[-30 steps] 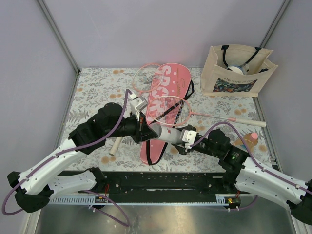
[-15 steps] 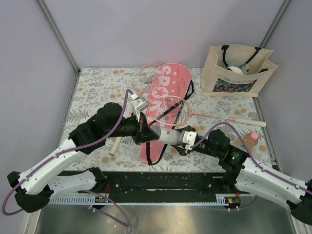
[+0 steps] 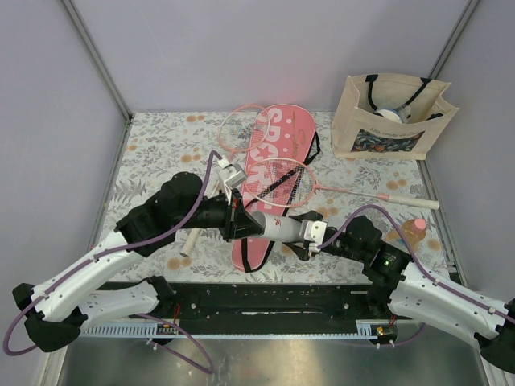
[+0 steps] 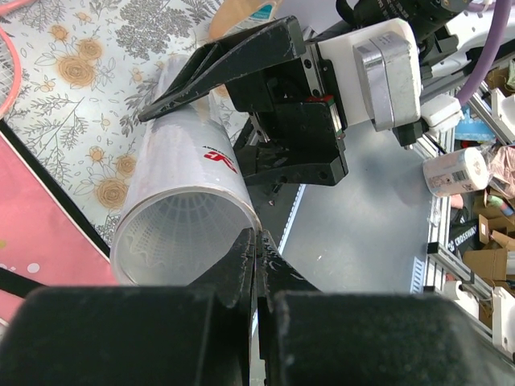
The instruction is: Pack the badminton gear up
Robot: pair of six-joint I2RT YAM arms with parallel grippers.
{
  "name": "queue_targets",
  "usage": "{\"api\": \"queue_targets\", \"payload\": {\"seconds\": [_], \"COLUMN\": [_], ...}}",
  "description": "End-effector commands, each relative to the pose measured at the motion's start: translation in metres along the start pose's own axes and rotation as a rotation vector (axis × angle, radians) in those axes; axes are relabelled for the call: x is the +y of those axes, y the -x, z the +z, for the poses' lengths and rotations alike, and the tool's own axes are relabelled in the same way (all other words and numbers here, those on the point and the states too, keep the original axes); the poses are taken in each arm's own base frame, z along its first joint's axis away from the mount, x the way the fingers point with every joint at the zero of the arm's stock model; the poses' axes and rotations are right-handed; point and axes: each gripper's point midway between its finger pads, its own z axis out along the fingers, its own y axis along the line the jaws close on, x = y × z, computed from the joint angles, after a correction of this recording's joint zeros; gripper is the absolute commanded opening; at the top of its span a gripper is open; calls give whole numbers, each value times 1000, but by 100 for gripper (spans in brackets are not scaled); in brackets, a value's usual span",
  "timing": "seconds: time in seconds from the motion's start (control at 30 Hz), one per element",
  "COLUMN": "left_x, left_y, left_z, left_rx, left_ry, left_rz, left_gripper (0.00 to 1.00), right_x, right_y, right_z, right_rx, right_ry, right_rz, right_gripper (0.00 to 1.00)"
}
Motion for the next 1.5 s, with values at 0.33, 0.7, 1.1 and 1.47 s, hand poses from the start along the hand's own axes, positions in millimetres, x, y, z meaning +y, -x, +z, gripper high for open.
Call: {"api": "queue_targets", "payload": {"seconds": [0.33,0.7,1.1,1.47], "left_x": [-19,-9,-4,-9], "left_y": [24,7,5,30], "left_z": [-2,9,13,-18], "left_rx": [-139,-134,-131,-168], "left_ry": [-109,-132,-118,3], "left_rz": [111,106,87,91], "left_gripper": [0,0,20,54], "right_x": [10,9,6,3], "right_y": [56,67,71,62], "right_z": [0,-5,-7,-7], "right_rx": [-238,-276,-289,-255], "right_ry": [77,75,63,33], "right_rz": [-5,-4,-2,-4], "right_gripper": [65,65,65,65]}}
